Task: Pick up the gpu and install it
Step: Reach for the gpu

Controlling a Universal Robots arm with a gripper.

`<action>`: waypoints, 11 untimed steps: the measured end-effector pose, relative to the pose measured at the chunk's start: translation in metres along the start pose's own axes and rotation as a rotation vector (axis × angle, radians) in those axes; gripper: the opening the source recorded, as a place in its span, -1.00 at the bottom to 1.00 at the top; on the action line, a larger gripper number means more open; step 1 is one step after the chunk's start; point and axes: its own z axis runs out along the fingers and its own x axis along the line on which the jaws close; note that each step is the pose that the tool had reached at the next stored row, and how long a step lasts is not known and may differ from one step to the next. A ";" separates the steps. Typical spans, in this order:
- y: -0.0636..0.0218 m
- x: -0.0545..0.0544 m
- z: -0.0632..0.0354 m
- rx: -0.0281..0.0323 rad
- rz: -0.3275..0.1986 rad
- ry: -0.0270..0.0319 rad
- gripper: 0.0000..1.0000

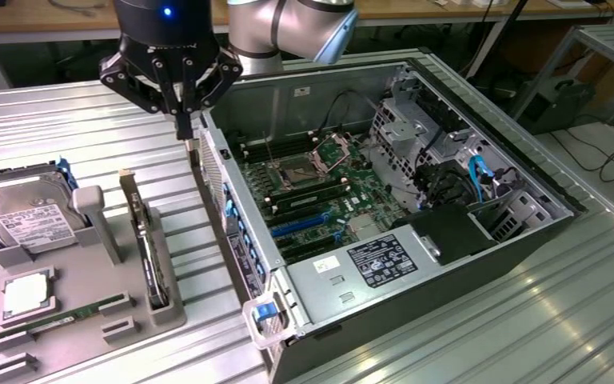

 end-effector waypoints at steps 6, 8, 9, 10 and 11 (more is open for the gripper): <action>-0.0007 0.003 -0.0001 0.0000 0.000 0.0000 -0.79; -0.0011 0.004 -0.0002 0.0000 0.000 0.0001 -0.79; -0.0013 0.005 -0.0001 -0.0001 0.000 0.0000 -0.79; -0.0014 0.005 -0.0002 0.0000 0.000 0.0000 -0.79; -0.0016 0.005 -0.0002 0.0000 0.000 0.0000 -0.79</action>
